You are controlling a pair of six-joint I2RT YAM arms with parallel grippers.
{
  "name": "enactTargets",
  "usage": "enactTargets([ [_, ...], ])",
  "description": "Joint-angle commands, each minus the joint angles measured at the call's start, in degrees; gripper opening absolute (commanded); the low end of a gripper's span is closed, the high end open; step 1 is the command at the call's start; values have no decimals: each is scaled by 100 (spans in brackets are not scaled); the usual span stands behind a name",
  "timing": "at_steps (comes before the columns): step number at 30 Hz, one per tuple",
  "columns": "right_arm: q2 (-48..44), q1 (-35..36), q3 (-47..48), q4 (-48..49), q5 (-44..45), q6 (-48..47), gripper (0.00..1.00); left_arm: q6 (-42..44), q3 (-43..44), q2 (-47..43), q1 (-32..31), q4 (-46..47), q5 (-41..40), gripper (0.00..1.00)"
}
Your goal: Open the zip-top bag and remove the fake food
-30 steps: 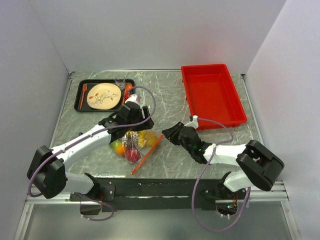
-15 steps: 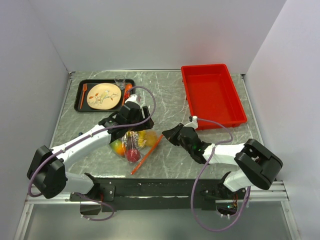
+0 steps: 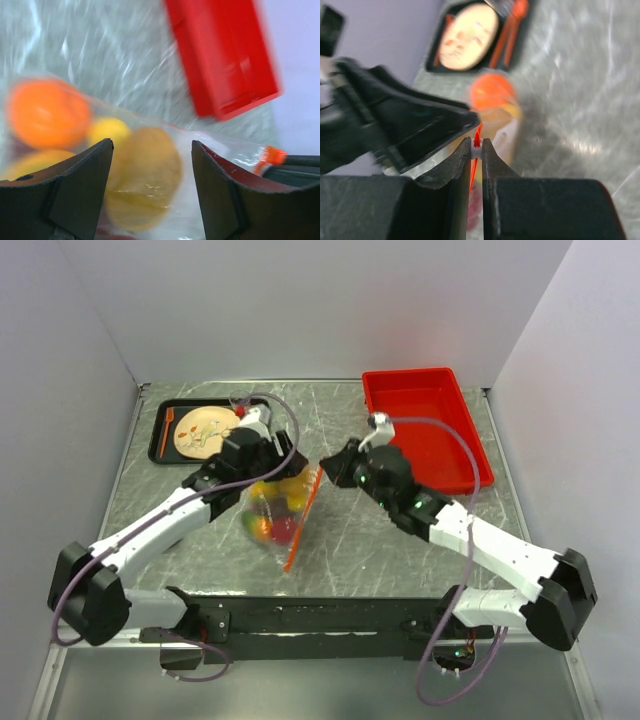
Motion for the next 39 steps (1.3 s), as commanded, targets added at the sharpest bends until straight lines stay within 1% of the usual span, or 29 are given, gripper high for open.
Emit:
enactTargets([
  [1, -139, -58, 1121, -1231, -443, -1423, 0, 388, 349, -623, 559, 1337, 894, 70],
  [3, -51, -67, 1596, -1634, -584, -1651, 0, 502, 384, -799, 849, 1558, 1057, 70],
  [4, -16, -67, 1728, -1741, -654, -1731, 0, 581, 375, -921, 929, 1655, 1318, 70],
  [6, 54, -67, 2079, -2065, -883, -1924, 0, 784, 323, -1045, 1218, 1848, 1627, 66],
  [7, 72, -67, 2211, -2198, -936, -1986, 0, 880, 227, -1141, 1333, 2128, 1890, 65],
  [8, 133, -58, 2473, -2338, -980, -2030, 0, 1011, 148, -1186, 1456, 2339, 2606, 66],
  [9, 160, -67, 2598, -2601, -1006, -2109, 0, 1047, 95, -1212, 1718, 2533, 2961, 65],
  [10, 178, -67, 2703, -2699, -1006, -2144, 0, 1074, 25, -1151, 1860, 2935, 3469, 65],
  [11, 187, -58, 2896, -2796, -1189, -2180, 0, 961, -20, -1073, 2001, 3235, 4405, 66],
  [12, 195, -58, 2985, -2962, -1382, -2232, 0, 803, -46, -976, 2254, 3560, 4954, 67],
  [13, 222, -50, 3055, -3033, -1489, -2250, 0, 341, -90, -705, 2353, 4459, 5403, 66],
  [14, 222, -49, 3204, -3121, -1594, -2276, 0, 118, -99, -572, 2414, 4869, 5808, 66],
  [15, 230, -49, 3275, -3261, -1656, -2294, 0, -49, -117, -449, 2450, 5264, 6395, 67],
  [17, 292, -49, 3494, -3446, -1814, -2329, 0, -278, -82, -194, 2442, 5923, 6838, 66],
  [18, 301, -49, 3548, -3595, -1885, -2356, 0, -340, -99, -149, 2433, 6110, 7093, 67],
  [20, 336, -23, 3705, -3719, -2113, -2382, 0, -359, -134, -79, 2406, 6331, 7297, 68],
  [21, 353, -14, 3741, -3798, -2201, -2391, 0, -332, -117, -61, 2319, 6297, 7385, 69],
  [23, 424, 64, 3890, -3877, -2368, -2417, 0, 35, -64, -70, 2179, 6043, 7552, 69],
  [24, 450, 100, 3934, -3930, -2369, -2417, 0, 228, -55, -87, 1995, 5624, 7587, 69],
  [25, 520, 109, 3978, -3974, -2369, -2417, 0, 657, -29, -131, 1915, 5385, 7579, 70],
  [27, 573, 126, 4084, -4044, -2386, -2426, 0, 1002, -11, -158, 1661, 4850, 7596, 69],
  [31, 687, 161, 4172, -4106, -2369, -2461, 0, 1407, -38, -149, 1431, 4479, 7649, 69],
  [33, 740, 179, 4225, -4124, -2369, -2444, 0, 1399, -99, -158, 1309, 4556, 7667, 69],
  [35, 784, 197, 4242, -4115, -2395, -2444, 0, 1417, -134, -140, 1177, 4583, 7710, 67],
  [36, 793, 214, 4260, -4115, -2352, -2435, 0, 1513, -117, -131, 1063, 4426, 7693, 65],
  [37, 810, 223, 4269, -4124, -2334, -2426, 0, 1940, -30, -123, 1018, 4146, 7658, 61],
  [38, 802, 223, 4278, -4124, -2316, -2435, 0, 2144, 6, -123, 974, 3595, 7597, 60],
  [39, 802, 214, 4295, -4132, -2316, -2435, 0, 2277, 15, -105, 895, 3468, 7518, 60],
])
